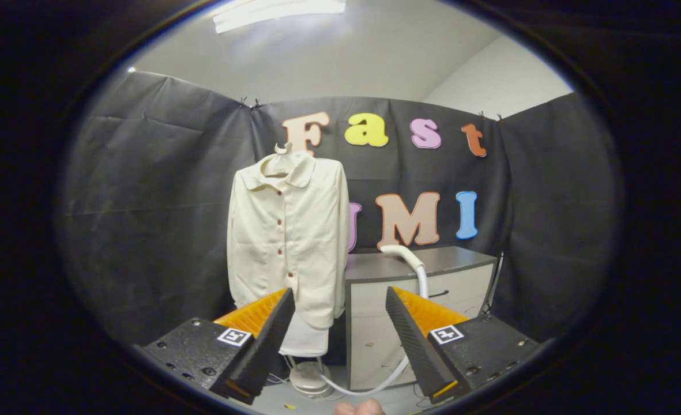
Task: Iron the clothes twice with a garment steamer, once on the left side and once on the right side.
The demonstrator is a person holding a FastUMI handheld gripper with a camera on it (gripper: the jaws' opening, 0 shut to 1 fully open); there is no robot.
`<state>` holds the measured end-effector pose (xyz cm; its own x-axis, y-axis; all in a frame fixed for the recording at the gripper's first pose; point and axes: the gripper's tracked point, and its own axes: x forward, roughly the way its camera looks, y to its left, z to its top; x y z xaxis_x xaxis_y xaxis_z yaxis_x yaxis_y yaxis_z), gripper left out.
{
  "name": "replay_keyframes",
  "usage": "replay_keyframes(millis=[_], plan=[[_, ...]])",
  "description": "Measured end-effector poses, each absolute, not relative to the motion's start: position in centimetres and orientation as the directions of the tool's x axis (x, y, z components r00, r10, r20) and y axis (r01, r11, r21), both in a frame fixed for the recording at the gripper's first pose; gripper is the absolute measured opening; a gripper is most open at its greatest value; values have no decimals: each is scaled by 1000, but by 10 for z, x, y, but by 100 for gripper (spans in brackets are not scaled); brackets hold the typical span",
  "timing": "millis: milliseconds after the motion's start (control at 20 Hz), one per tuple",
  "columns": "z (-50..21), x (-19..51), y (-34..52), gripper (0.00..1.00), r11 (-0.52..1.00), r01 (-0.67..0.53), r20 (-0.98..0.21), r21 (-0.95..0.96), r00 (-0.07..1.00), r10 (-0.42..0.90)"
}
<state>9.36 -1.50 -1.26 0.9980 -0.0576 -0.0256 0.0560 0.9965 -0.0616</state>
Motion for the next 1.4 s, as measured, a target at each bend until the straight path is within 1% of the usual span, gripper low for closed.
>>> replay_keyframes(millis=[300, 550, 750, 1050, 1200, 1400], plan=[[-16, 165, -62, 97, 997, 69, -18, -43, 997, -69], [-28, 229, -104, 98, 998, 58, -36, -36, 998, -60], [-47, 280, -142, 98, 998, 49, -67, -50, 996, -53], [-63, 352, -206, 98, 995, 83, -104, -51, 991, -88], [-73, 385, -232, 98, 994, 99, -144, -46, 984, -105], [-88, 426, -250, 93, 993, 105, -189, -48, 976, -113]])
